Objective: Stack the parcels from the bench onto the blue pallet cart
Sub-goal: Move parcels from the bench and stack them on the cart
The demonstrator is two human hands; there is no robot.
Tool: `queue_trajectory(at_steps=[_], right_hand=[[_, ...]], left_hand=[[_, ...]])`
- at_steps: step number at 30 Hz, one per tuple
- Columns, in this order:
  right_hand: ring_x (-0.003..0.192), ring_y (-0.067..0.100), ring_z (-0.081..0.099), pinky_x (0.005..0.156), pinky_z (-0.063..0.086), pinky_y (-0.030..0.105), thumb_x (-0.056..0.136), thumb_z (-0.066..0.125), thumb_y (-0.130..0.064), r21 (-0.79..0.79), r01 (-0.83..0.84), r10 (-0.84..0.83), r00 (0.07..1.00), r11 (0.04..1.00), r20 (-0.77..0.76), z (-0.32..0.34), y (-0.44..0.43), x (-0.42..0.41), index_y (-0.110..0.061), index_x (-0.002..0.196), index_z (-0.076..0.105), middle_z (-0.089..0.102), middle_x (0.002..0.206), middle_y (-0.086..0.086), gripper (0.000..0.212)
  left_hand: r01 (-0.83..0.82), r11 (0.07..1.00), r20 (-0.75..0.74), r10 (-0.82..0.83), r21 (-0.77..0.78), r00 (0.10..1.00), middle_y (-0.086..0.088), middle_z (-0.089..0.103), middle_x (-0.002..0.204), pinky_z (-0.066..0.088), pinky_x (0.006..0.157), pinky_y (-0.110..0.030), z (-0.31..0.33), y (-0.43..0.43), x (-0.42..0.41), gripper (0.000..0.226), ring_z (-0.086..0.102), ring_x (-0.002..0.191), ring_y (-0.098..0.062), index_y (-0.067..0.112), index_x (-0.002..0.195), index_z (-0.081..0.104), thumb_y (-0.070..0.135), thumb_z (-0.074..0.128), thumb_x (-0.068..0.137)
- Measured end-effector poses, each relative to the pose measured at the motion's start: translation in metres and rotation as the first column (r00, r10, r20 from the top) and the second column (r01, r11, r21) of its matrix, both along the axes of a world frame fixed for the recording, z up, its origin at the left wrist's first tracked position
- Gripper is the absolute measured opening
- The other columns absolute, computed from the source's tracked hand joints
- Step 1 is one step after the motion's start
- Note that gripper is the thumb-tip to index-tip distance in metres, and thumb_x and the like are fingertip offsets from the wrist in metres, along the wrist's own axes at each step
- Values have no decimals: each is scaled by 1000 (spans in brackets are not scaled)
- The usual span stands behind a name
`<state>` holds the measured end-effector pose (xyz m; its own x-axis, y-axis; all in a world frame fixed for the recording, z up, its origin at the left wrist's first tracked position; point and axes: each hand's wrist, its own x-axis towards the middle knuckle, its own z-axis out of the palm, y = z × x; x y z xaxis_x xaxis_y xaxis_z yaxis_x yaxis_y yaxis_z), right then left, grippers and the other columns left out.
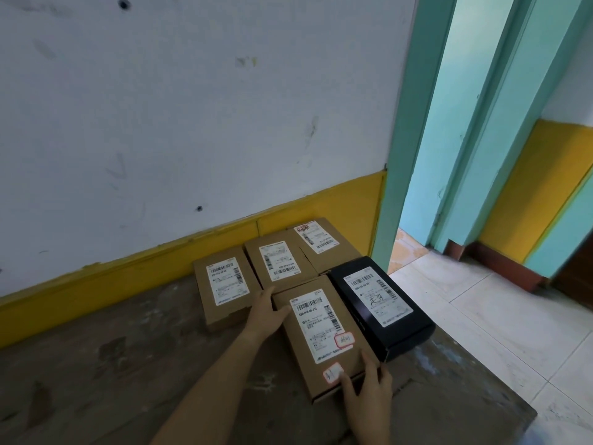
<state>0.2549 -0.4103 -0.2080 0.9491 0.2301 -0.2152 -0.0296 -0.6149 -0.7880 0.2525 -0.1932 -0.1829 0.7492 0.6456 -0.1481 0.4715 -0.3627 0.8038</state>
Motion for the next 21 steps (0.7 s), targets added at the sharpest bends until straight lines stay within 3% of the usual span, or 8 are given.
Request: queue_trajectory(at_steps=[5, 10, 21], right_hand=[[138, 32, 24, 114, 21, 42, 85, 62, -8, 138, 59, -54, 998, 989, -36, 7, 2, -10, -13, 138, 42, 22, 149, 18, 57], [136, 29, 26, 112, 25, 41, 86, 62, -7, 266, 21, -31, 999, 964, 32, 34, 23, -26, -13, 135, 46, 22, 148, 15, 52], [132, 27, 32, 109, 32, 40, 86, 62, -7, 478, -327, 268, 944, 815, 190, 110, 116, -147, -8, 133, 48, 25, 144, 15, 49]], left_hand=[[-37, 999, 4, 37, -33, 999, -13, 24, 145, 33, 105, -28, 3, -5, -7, 61, 36, 131, -26, 7, 142, 29, 16, 60, 89], [-107, 994, 21, 107, 25, 994, -12, 19, 147, 36, 104, -31, 42, 14, -30, 65, 34, 132, -28, 9, 144, 26, 20, 60, 90], [-407, 899, 124, 391, 161, 912, -15, 32, 145, 36, 105, -32, 161, 97, -214, 66, 39, 130, -28, 6, 143, 29, 23, 62, 88]])
